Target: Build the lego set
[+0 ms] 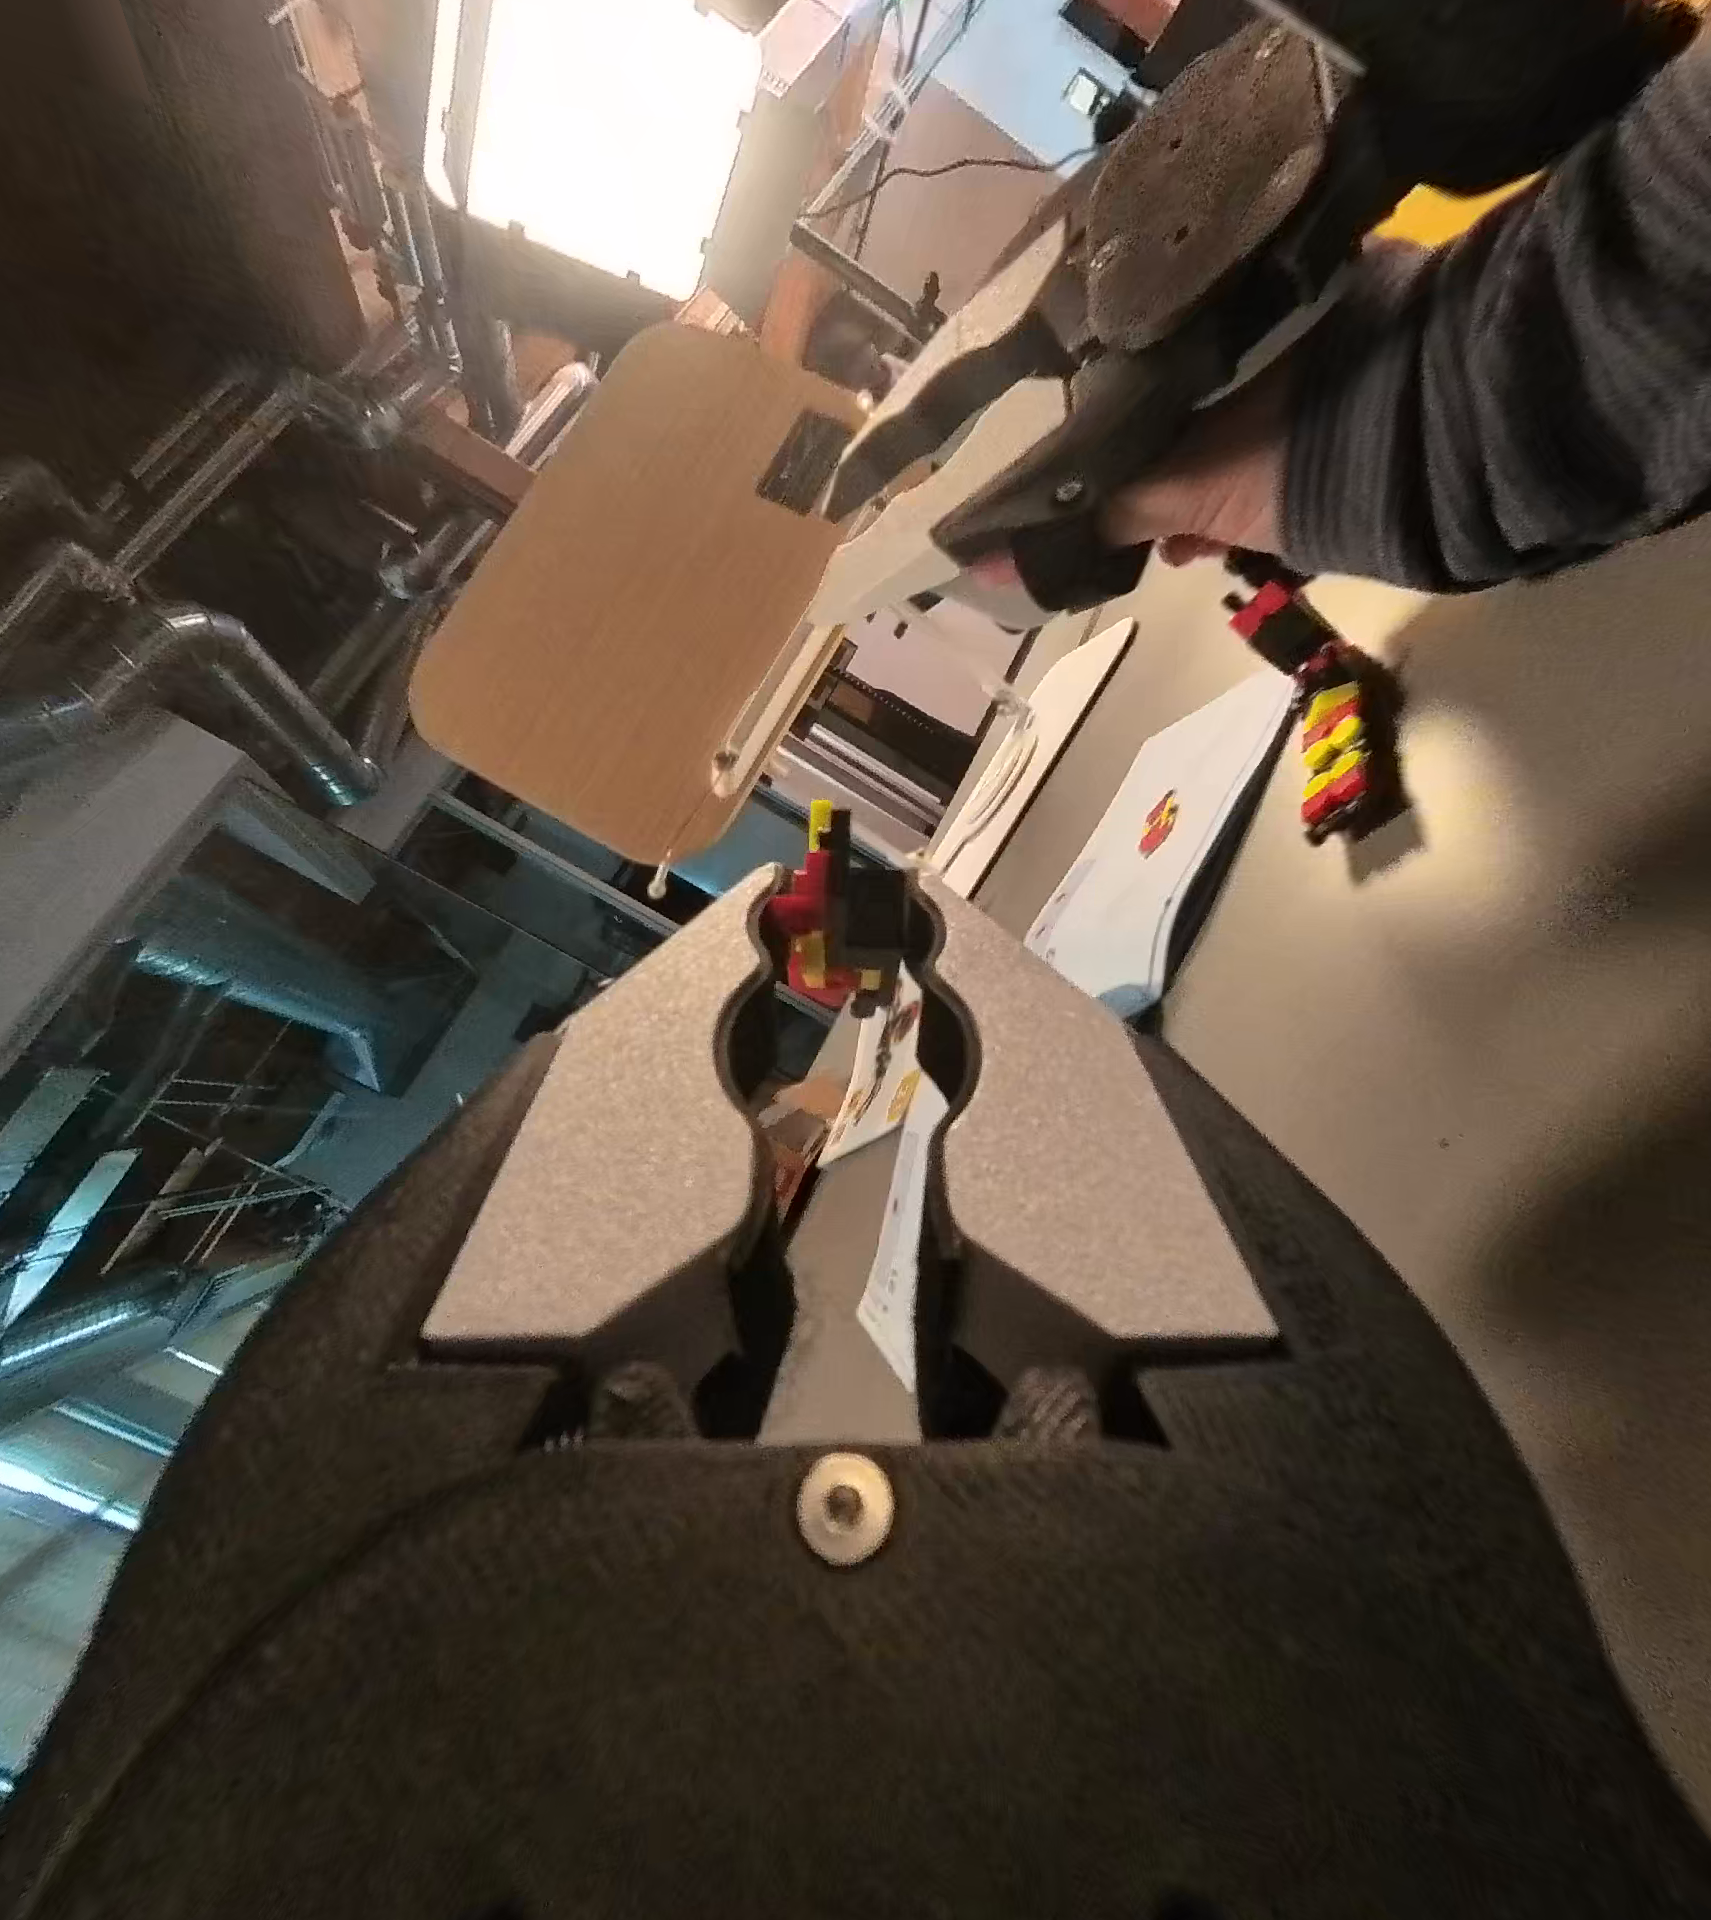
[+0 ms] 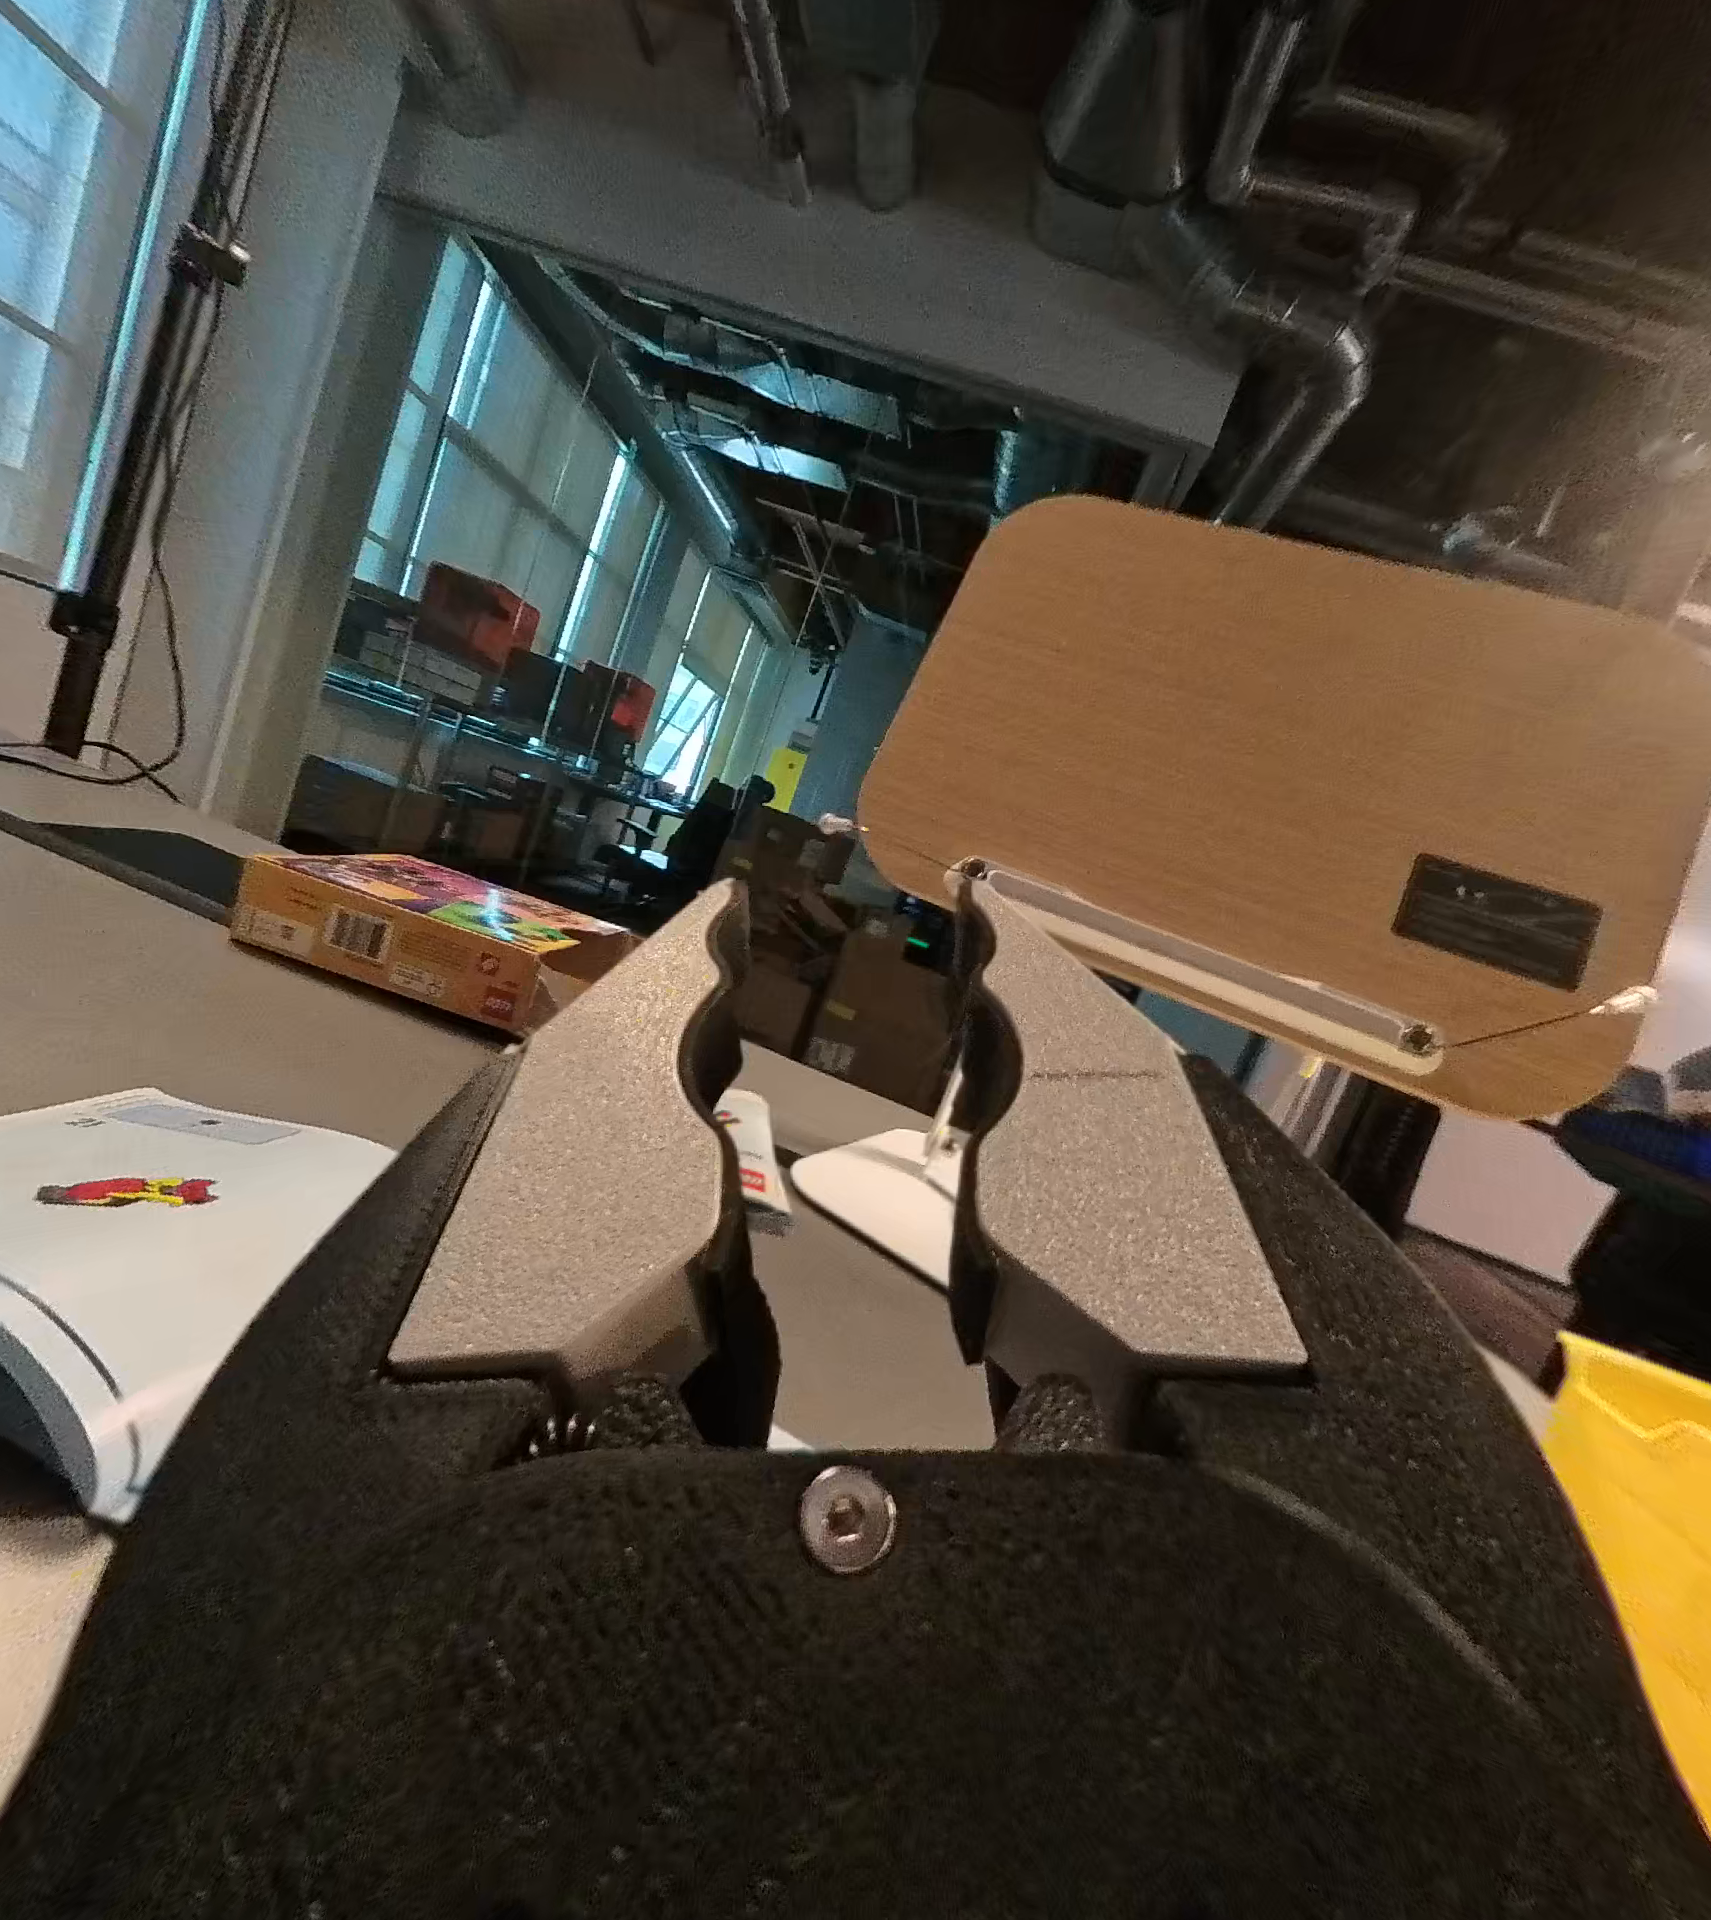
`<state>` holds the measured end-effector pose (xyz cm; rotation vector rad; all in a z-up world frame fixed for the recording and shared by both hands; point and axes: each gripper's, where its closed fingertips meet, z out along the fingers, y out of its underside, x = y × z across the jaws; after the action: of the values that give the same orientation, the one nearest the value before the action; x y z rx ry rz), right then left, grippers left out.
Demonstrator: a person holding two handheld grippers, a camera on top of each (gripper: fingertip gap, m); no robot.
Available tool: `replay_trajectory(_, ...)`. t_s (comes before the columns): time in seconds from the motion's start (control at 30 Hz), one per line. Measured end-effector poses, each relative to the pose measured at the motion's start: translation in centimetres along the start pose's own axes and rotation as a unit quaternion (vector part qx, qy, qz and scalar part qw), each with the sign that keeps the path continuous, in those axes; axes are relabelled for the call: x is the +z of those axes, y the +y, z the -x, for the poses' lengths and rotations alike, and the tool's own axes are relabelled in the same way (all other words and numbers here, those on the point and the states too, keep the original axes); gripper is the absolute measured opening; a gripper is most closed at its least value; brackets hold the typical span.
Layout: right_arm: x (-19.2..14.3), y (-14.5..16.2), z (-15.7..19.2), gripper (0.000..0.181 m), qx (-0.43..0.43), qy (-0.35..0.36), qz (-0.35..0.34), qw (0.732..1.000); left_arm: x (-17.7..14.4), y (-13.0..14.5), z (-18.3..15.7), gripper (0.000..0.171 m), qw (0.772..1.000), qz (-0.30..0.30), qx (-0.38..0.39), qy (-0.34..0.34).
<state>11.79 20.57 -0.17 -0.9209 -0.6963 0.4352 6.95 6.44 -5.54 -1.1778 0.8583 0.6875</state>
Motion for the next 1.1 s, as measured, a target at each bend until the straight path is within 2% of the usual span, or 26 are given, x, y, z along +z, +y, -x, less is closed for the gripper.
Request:
replay_trajectory(0.17, -0.6, -0.3, 0.4, 0.033, -0.049, -0.004, 0.006, 0.999, 0.4, -0.8, -0.2, 0.02, 1.0, -0.006, 0.016, -0.006)
replay_trajectory(0.27, -1.8, -0.7, -0.2, 0.031, -0.063, 0.015, 0.011, 0.998, 0.3, -0.7, 0.0, 0.019, 0.998, -0.002, 0.056, -0.02)
replay_trajectory(0.43, -3.7, -2.5, 0.0, 0.03, -0.011, 0.001, -0.027, 1.0, 1.0, 2.0, 0.0, 0.02, 0.986, 0.068, 0.151, -0.035)
replay_trajectory(0.53, -3.4, -1.8, 0.4, 0.032, -0.004, -0.008, -0.013, 1.0, 0.8, 1.6, -1.0, 0.02, 0.983, 0.058, 0.176, -0.018)
replay_trajectory(0.63, -2.8, -1.4, 1.5, 0.031, 0.011, -0.048, -0.009, 0.999, 0.8, 2.2, -1.5, 0.02, 0.984, 0.065, 0.165, -0.005)
replay_trajectory(0.7, -2.5, -1.5, 1.6, 0.028, 0.049, -0.074, -0.019, 0.996, 1.0, 2.6, -1.4, 0.02, 0.986, 0.078, 0.145, -0.002)
replay_trajectory(0.8, -2.3, -1.3, 2.2, 0.029, 0.099, -0.113, -0.016, 0.989, 0.7, 1.4, -1.6, 0.019, 0.991, 0.041, 0.13, 0.004)
replay_trajectory(0.87, -3.0, -1.7, 2.1, 0.028, 0.115, -0.116, -0.022, 0.986, 0.1, 0.9, -0.9, 0.019, 0.996, 0.018, 0.084, 0.003)
replay_trajectory(0.93, -3.7, -2.3, 1.6, 0.026, 0.107, -0.1, -0.035, 0.989, -0.2, 1.1, -0.6, 0.019, 0.998, 0.018, 0.055, 0.006)
replay_trajectory(1.03, -3.7, -2.4, 2.4, 0.027, 0.081, -0.109, -0.029, 0.99, -0.4, 0.6, -1.6, 0.019, 0.995, 0.006, 0.094, 0.023)
replay_trajectory(1.1, -4.0, -3.1, 4.0, 0.033, 0.055, -0.146, -0.04, 0.987, -0.4, 0.6, -2.0, 0.019, 0.994, 0.005, 0.109, 0.031)
